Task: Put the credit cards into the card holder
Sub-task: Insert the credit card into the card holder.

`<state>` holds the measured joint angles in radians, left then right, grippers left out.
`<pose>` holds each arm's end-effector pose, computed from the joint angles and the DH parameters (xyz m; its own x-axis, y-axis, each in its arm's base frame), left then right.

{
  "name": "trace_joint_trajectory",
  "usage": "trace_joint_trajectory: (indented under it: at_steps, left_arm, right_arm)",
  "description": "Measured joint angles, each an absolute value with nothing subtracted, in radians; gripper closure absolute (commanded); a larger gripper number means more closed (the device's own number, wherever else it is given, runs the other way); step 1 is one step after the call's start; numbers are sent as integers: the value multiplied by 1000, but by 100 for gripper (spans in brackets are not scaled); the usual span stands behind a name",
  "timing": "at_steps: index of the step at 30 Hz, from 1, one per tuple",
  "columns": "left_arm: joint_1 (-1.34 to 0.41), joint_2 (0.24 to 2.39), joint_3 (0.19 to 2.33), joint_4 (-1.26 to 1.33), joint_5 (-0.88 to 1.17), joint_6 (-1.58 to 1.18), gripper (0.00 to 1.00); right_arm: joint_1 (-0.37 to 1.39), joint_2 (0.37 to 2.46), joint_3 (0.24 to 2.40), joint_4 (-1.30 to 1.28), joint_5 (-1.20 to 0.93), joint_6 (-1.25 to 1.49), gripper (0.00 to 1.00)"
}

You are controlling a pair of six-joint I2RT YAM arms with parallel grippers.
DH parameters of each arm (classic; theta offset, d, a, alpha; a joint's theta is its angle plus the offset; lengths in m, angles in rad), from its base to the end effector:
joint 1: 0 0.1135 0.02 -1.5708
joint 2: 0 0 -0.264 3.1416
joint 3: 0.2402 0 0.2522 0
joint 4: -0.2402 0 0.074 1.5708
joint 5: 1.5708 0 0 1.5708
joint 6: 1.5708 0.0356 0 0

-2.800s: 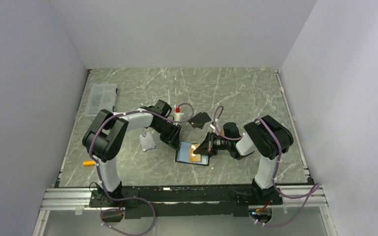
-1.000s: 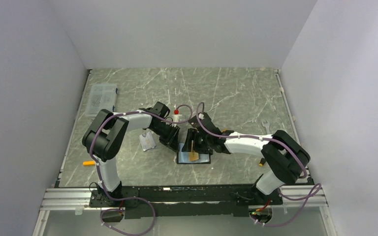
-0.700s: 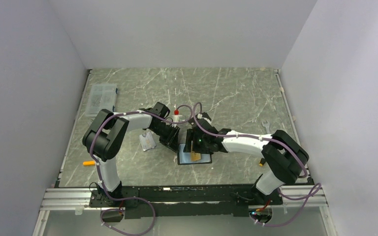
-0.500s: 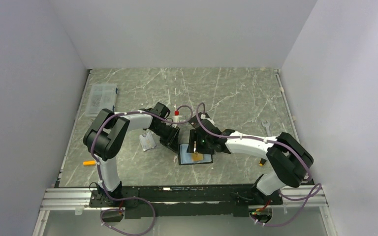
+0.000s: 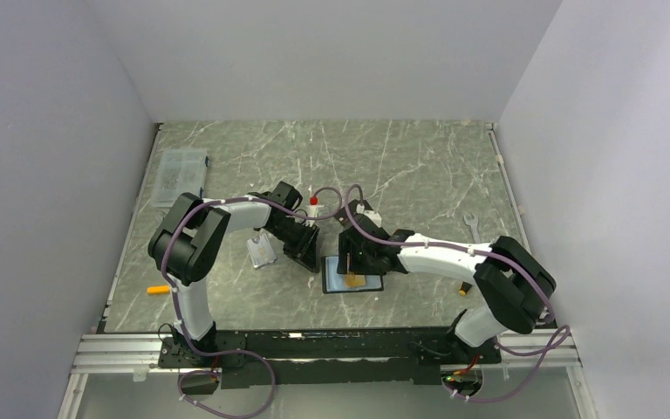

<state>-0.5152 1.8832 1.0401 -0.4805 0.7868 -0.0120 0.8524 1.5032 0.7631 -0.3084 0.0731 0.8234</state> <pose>0.2775 -0.1861 0.1256 -0.8497 0.4714 -0.2364 0.4885 0.5348 -0.6895 0.1850 0.2077 0.1611 -0.9209 0.0581 -0.3855 -0.0757 0.9434 0.3229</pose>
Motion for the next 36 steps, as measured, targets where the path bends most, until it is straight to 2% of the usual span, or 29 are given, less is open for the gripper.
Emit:
trace_joint_trajectory:
  at_steps: [10, 13, 17, 23, 26, 36]
  left_arm:
    - [-517, 1894, 1040, -468, 808, -46, 74]
    - [-517, 1895, 1040, -467, 811, -47, 74]
    - [-517, 1895, 1040, -467, 812, -47, 75]
    - [-512, 1895, 1035, -460, 819, -50, 75]
    - [-505, 1895, 1030, -456, 825, -53, 75]
    - [-478, 1895, 1015, -448, 842, -68, 75]
  right_arm:
    - [955, 1599, 886, -439, 219, 831, 17]
    - [964, 1606, 899, -484, 236, 836, 16]
    - [979, 1619, 921, -535, 251, 853, 18]
    - [1006, 1655, 966, -579, 273, 884, 30]
    - [1015, 1675, 992, -599, 279, 895, 32]
    - [1041, 1718, 1058, -673, 325, 895, 19]
